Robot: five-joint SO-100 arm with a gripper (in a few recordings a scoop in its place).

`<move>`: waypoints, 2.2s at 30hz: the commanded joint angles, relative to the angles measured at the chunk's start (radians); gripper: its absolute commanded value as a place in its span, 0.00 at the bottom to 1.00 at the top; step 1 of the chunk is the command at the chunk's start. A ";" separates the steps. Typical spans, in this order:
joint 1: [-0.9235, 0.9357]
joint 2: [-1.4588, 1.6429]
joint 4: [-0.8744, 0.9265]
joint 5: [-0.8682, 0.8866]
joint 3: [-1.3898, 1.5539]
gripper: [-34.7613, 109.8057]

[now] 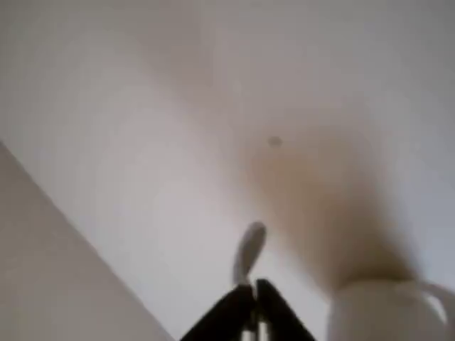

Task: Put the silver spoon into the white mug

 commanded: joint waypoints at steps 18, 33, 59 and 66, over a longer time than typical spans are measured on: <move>-0.351 0.411 0.103 -0.072 -0.043 0.23; -0.436 0.577 0.049 -0.080 0.360 0.23; -0.511 0.670 -0.298 -0.121 0.847 0.41; -0.494 1.031 -0.278 -0.161 0.841 0.36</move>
